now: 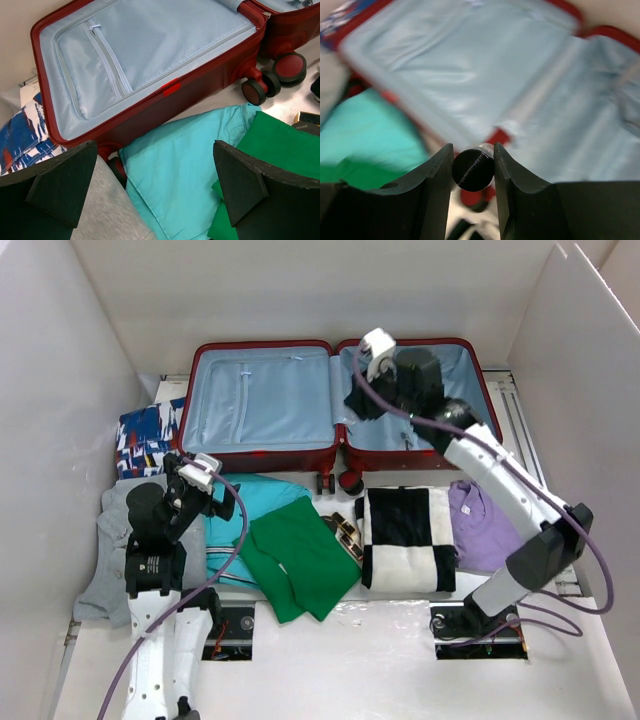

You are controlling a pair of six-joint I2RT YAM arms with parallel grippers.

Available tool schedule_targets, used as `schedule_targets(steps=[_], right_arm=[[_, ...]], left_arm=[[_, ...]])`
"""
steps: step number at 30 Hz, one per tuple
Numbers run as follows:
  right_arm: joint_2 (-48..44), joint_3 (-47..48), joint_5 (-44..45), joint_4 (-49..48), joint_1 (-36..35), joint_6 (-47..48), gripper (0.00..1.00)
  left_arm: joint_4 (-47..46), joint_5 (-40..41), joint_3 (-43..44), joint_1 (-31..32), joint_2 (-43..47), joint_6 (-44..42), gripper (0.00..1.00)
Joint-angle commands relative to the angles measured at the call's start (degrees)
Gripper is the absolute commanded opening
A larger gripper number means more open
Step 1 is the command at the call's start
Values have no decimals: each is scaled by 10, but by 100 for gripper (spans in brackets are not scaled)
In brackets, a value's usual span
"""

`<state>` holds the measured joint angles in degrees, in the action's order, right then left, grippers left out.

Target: Pack the luggage

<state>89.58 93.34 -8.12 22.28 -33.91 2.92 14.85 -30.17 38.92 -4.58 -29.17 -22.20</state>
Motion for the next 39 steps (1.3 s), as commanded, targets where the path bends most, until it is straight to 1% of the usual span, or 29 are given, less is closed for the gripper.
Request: schedule_targets(steps=[1,3,4,7,8,11,13,15,17,18,21,22,23,24,25,27,28,29,32,33,34,35,38,39], right_arm=[[58,64,24,68,59,-6,0],[94,90,-7,94,93,-12,0],[134,121,-16,127,101,-12,0],[194,173,-45,183,115,-12,0],[231,184,-57,193,121,-12,0],[294,220,-114,229,133,-12,0],[313,228,-136,234,133,-19,0],[335,235,-136,239,139,-24,0],[355,235,-155,229,154,-35,0],[381,241,-163,216,155,-48,0],[431,271,-199,196,168,-68,9],[462,278,-210,189,173,-85,16],[473,278,-227,179,173,-95,19],[482,278,-227,168,178,-106,22],[494,278,-227,151,178,-122,35],[501,278,-209,144,184,-128,38],[501,278,-204,135,184,-128,41],[501,278,-204,127,184,-128,52],[501,278,-191,122,184,-128,59],[501,278,-191,122,184,-128,72],[492,278,-191,122,190,-128,89],[486,278,-191,122,190,-128,100],[449,278,-177,122,195,-128,100],[421,278,-172,116,195,-121,100]], left_arm=[[-28,-10,-5,2,-17,6,100],[-28,-10,-5,2,-22,6,100],[-28,-10,-5,2,-22,6,100],[-28,-10,-5,2,-33,6,100],[-33,-10,-5,2,-34,6,100],[-39,-10,-5,2,-40,11,100],[-39,-10,-5,2,-46,11,100],[-39,-16,-10,2,-52,11,100],[-39,-16,-10,2,-57,11,100],[-39,-16,-16,2,-57,11,100],[-45,-16,-17,2,-63,11,100],[-45,-16,-17,2,-63,11,100],[-50,-16,-17,2,-69,6,100],[-50,-16,-17,2,-69,6,100],[-50,-9,-17,2,-75,6,100],[-50,-4,-17,2,-75,1,100],[-50,-4,-17,2,-75,0,100],[-50,-4,-17,2,-80,0,100],[-55,-4,-17,2,-80,0,100],[-55,-4,-17,2,-80,-5,100],[-55,-4,-17,2,-80,-5,100],[-55,-4,-17,2,-80,-5,100],[-55,-4,-17,2,-80,-5,100],[-55,-4,-17,2,-80,-5,100]])
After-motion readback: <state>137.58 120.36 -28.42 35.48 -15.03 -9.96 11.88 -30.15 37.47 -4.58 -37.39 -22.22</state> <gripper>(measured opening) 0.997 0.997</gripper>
